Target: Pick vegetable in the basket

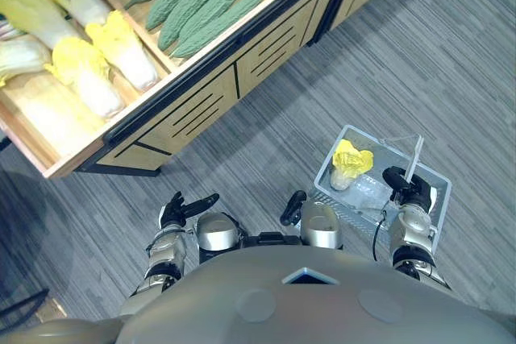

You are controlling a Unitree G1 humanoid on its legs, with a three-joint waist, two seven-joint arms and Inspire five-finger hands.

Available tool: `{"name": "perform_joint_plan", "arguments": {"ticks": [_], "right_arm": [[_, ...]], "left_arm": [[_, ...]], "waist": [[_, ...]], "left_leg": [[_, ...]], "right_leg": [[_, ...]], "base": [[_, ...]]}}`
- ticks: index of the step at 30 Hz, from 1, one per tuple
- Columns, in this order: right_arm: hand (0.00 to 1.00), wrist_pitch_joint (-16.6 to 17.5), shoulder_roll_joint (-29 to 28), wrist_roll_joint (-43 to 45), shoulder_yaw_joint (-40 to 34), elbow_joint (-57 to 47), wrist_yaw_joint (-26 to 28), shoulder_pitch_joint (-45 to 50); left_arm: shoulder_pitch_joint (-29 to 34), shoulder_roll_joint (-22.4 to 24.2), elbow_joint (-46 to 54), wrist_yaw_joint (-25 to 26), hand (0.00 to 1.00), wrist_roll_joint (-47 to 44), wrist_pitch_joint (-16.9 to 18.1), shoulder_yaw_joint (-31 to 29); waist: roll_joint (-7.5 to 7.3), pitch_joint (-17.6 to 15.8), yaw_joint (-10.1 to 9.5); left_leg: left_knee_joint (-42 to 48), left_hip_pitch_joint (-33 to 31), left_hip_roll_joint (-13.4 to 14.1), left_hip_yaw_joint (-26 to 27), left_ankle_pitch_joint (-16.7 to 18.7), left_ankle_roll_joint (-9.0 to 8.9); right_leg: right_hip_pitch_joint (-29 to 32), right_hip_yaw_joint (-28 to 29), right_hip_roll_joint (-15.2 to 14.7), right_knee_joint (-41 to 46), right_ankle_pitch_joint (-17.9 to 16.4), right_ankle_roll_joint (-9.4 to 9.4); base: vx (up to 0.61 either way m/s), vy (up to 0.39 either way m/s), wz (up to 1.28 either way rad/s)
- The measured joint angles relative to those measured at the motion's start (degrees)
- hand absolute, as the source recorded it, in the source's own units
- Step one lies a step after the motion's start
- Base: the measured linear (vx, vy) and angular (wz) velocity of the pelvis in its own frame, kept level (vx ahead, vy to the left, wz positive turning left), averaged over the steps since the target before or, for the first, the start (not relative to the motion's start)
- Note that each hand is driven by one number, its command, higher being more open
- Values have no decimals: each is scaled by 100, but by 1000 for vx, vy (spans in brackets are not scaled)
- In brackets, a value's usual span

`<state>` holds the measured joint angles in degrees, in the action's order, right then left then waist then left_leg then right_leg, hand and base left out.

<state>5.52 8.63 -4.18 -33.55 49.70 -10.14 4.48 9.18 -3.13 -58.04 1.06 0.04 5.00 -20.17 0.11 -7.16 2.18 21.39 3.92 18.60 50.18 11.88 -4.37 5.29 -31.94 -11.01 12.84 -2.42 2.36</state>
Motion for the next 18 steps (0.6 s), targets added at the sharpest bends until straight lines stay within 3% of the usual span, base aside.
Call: {"name": "perform_joint_plan", "arguments": {"ticks": [6,9,11,12,13,14,16,17,18], "right_arm": [[0,-1,3,7,-226,177,-3,140],[0,-3,-4,9,-240,176,-5,190],[0,-2,-36,12,-171,122,-5,237],[0,-2,-85,12,-147,20,-4,249],[0,-2,-97,13,-80,-46,-4,261],[0,4,-115,12,95,-241,-5,325],[0,81,-101,14,284,-509,-30,309],[0,117,-100,14,289,-525,-30,279],[0,117,-102,13,311,-528,-30,187]], "left_arm": [[-35,-28,-62,30,100,4,-1,-7],[-48,-46,-143,40,100,4,-3,-42],[-82,-88,-166,49,100,-1,-8,-44],[-74,-90,-164,58,100,-16,-8,-47],[-62,-88,-160,70,100,-37,-8,-57],[0,-80,-135,89,100,-254,-4,-86],[62,0,-68,161,100,-619,38,-50],[87,54,-14,202,100,-795,43,34],[182,102,105,232,100,-875,95,136]], "waist": [[23,-25,151],[28,-54,227],[6,-198,259],[12,-306,224],[4,-377,192],[-50,-425,98],[-49,-431,28],[-25,-451,-46],[11,-460,-116]], "left_leg": [[-67,68,58,168,-150,-52],[62,111,188,222,-151,-54],[590,193,451,198,-150,-52],[1084,211,694,-39,-200,44],[1371,193,795,-328,-294,207],[1942,-199,747,-1393,-417,557],[1865,-702,-160,-3164,231,13],[1567,-877,-646,-3891,455,-50],[1141,-970,-951,-4379,513,-49]], "right_leg": [[225,317,149,15,12,-80],[365,438,207,265,-113,-228],[358,552,276,534,-346,-297],[292,723,384,623,-458,-391],[200,847,463,621,-485,-432],[108,1132,562,591,-504,-469],[198,1606,610,584,-493,-495],[222,1904,692,550,-482,-496],[226,2209,832,515,-482,-494]], "base": [[-73,-81,-30],[-51,-107,-29],[-32,-142,-39],[-51,-130,-55],[-44,-177,-87],[-19,-135,-95],[-2,-78,-114],[19,-5,-135],[26,20,-128]]}}
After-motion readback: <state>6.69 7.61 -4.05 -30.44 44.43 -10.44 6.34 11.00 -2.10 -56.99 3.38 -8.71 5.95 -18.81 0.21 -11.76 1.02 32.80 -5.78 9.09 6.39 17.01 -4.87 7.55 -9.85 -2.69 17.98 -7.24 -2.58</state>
